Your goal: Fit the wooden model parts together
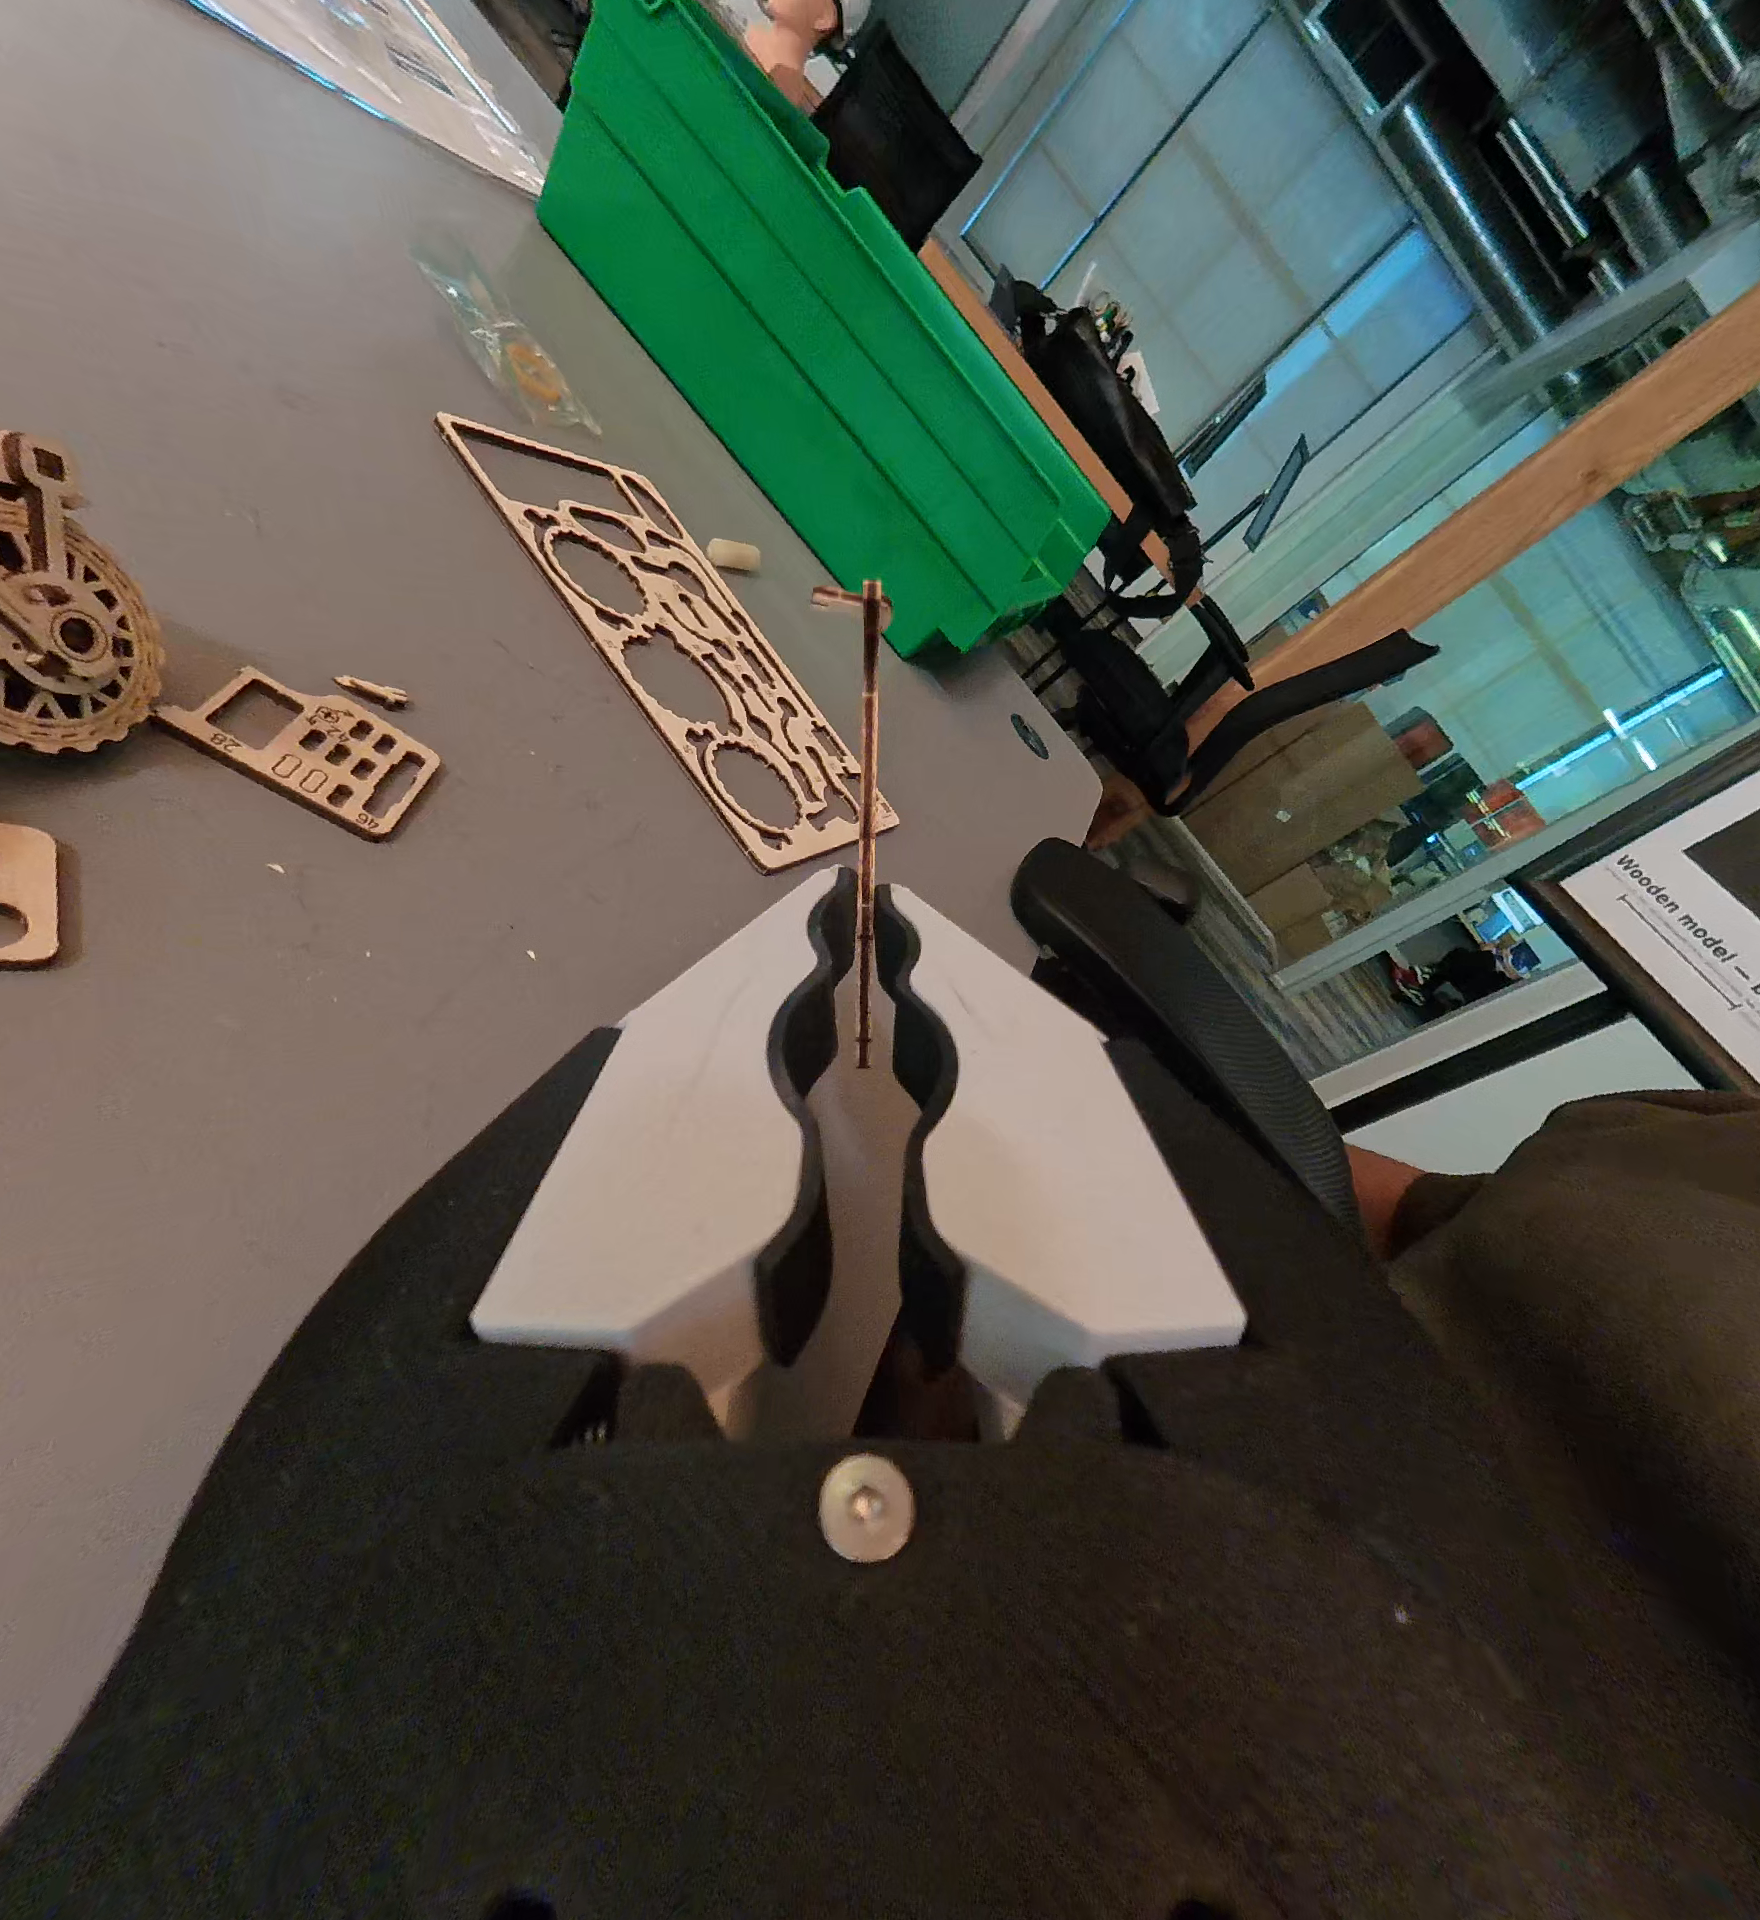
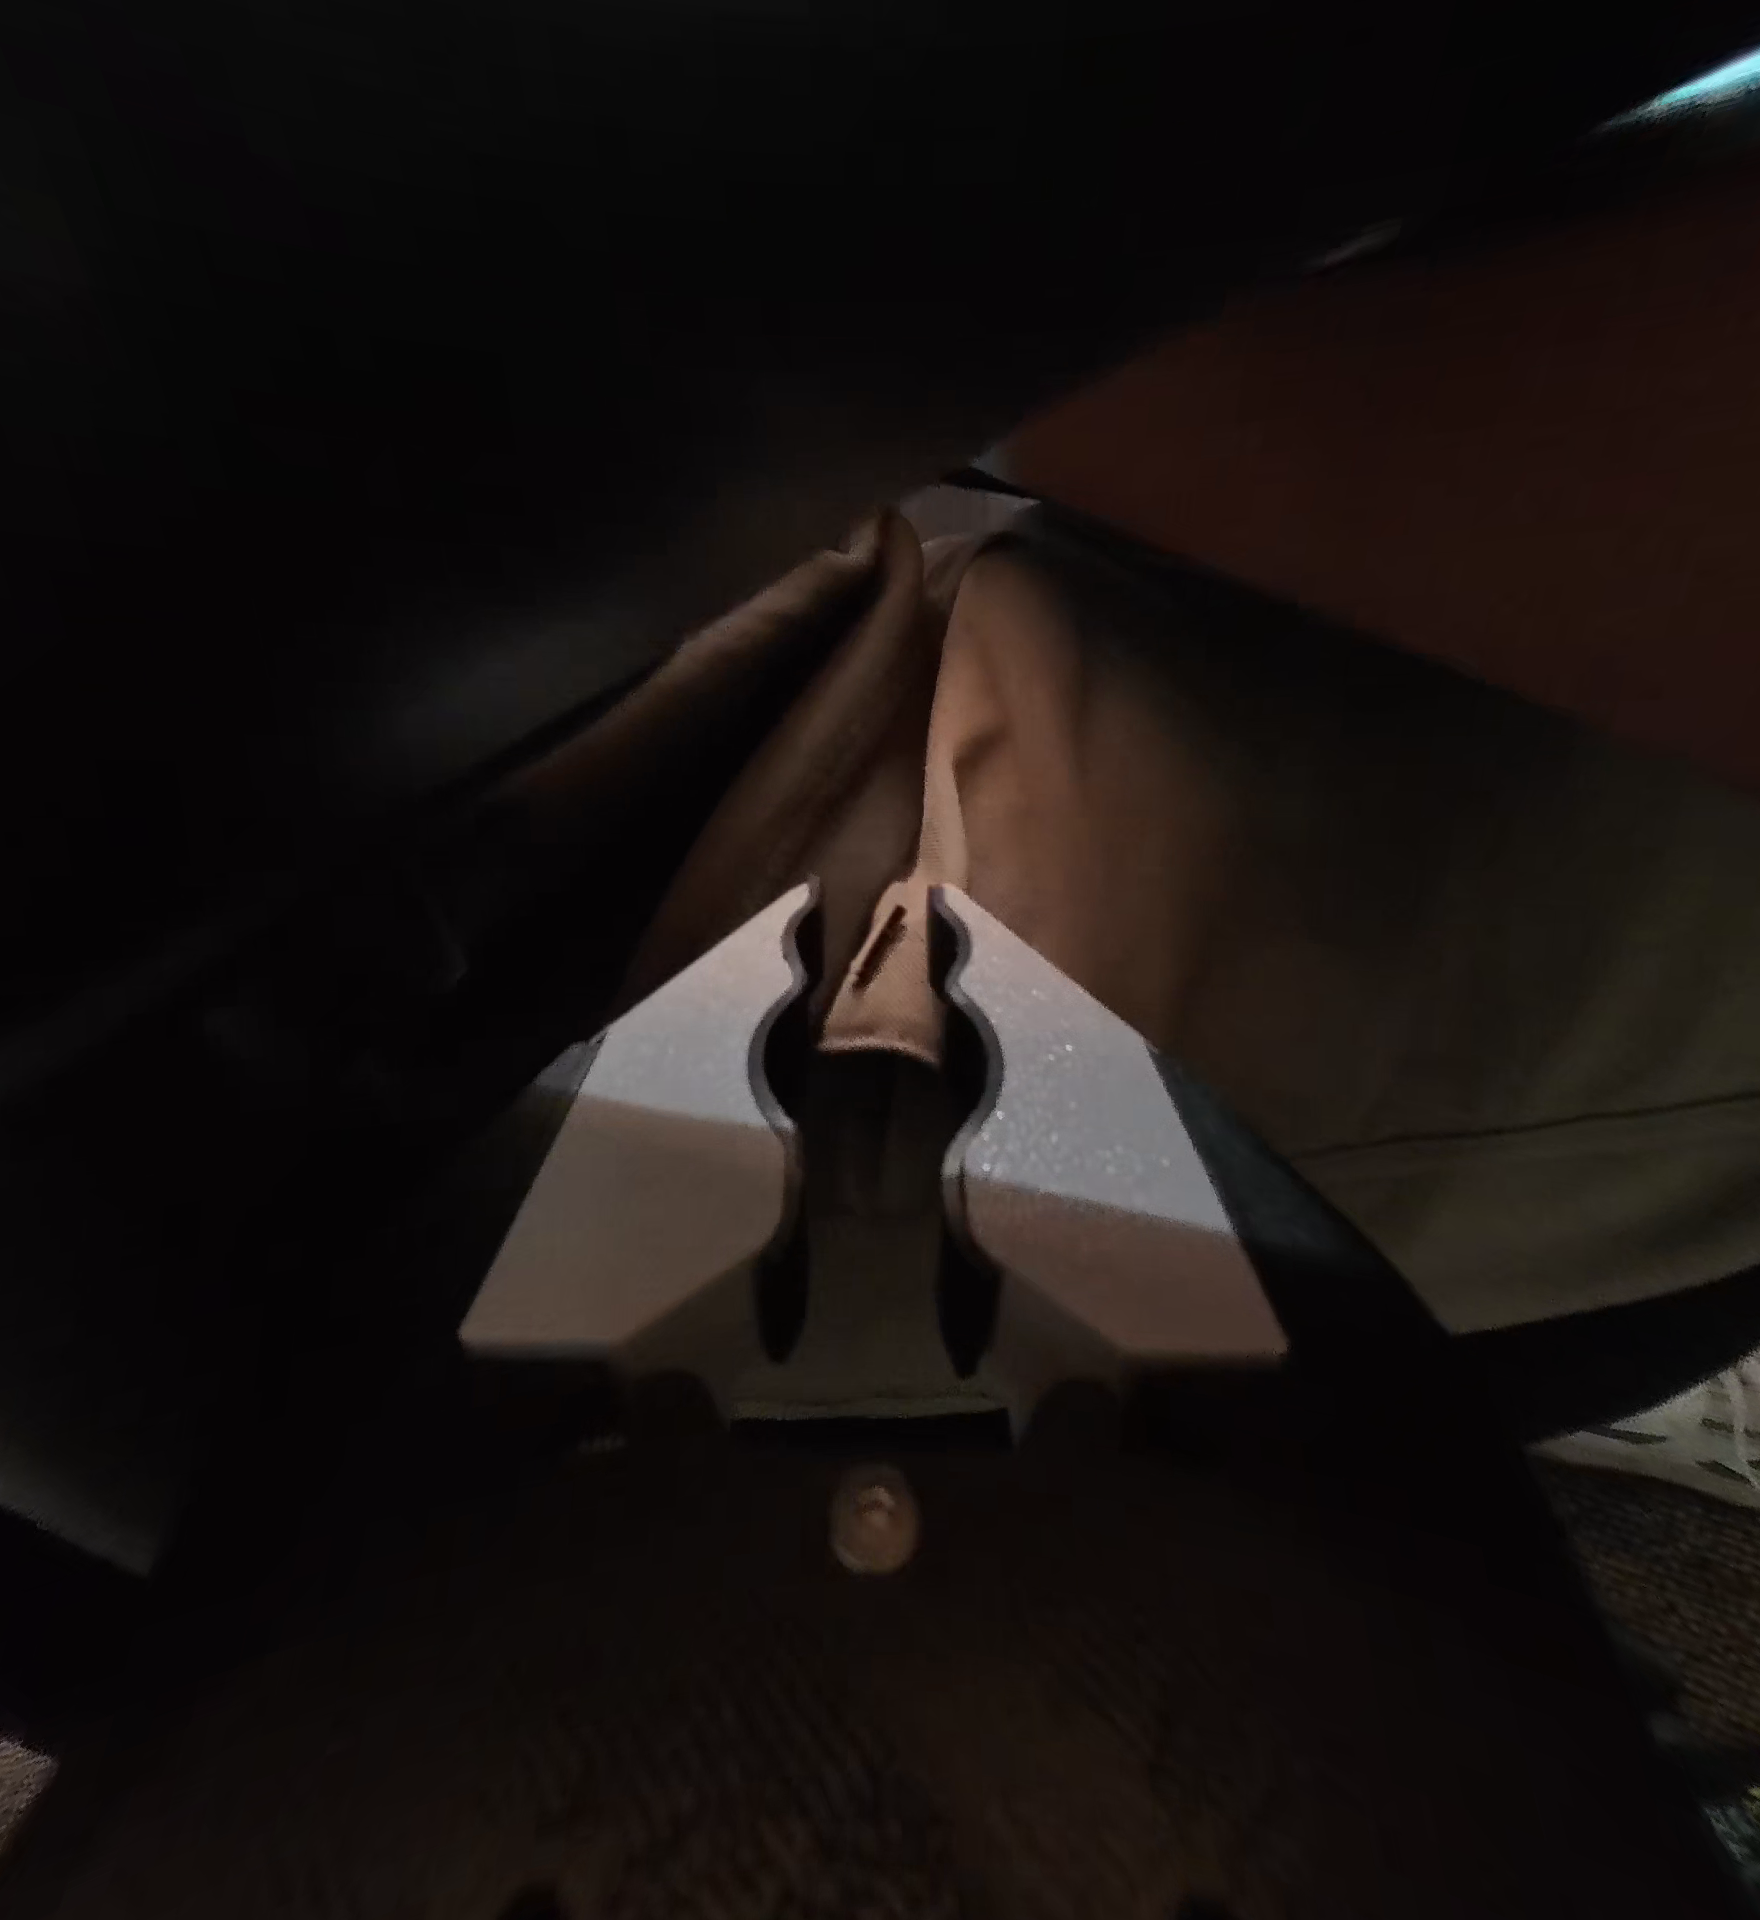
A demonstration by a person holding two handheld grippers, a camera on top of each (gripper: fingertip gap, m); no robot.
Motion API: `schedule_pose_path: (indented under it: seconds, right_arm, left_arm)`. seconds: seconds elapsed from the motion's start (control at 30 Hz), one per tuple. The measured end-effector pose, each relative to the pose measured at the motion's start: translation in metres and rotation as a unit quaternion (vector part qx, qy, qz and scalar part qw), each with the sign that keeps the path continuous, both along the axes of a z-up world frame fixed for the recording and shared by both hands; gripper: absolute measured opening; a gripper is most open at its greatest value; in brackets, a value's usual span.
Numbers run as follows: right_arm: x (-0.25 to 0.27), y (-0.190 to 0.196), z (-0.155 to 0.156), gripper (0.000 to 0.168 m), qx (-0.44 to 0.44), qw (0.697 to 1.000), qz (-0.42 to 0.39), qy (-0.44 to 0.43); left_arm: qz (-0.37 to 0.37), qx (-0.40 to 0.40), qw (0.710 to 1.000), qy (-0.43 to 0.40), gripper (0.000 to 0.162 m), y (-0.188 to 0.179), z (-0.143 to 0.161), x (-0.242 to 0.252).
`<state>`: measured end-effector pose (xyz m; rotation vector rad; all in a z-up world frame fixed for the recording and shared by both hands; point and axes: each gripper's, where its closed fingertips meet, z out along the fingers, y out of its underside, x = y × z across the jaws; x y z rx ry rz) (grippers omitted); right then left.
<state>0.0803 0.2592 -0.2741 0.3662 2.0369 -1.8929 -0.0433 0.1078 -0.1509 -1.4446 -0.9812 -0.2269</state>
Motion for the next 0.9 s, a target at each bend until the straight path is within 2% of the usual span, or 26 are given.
schedule_pose_path:
  seconds: [0.33, 0.47, 0.7, 0.9]
  right_arm:
    - [0.005, -0.006, -0.012, 0.005, 0.012, 1.000, 0.013, 0.001]
    - [-0.001, 0.002, -0.001, 0.000, -0.031, 0.999, -0.005, -0.037]
    - [-0.024, 0.055, 0.019, 0.001, -0.084, 0.988, -0.101, -0.075]
    - [-0.034, 0.118, 0.049, 0.001, -0.060, 0.975, -0.212, -0.024]
  left_arm:
    - [0.007, -0.010, 1.000, 0.003, 0.000, -0.002, -0.002, 0.003]
    - [0.008, -0.003, 1.000, -0.004, 0.000, -0.002, -0.002, 0.001]
    - [0.006, 0.002, 1.000, -0.007, 0.000, -0.003, -0.001, 0.001]
    - [0.007, -0.013, 1.000, -0.007, 0.000, -0.001, -0.003, 0.002]
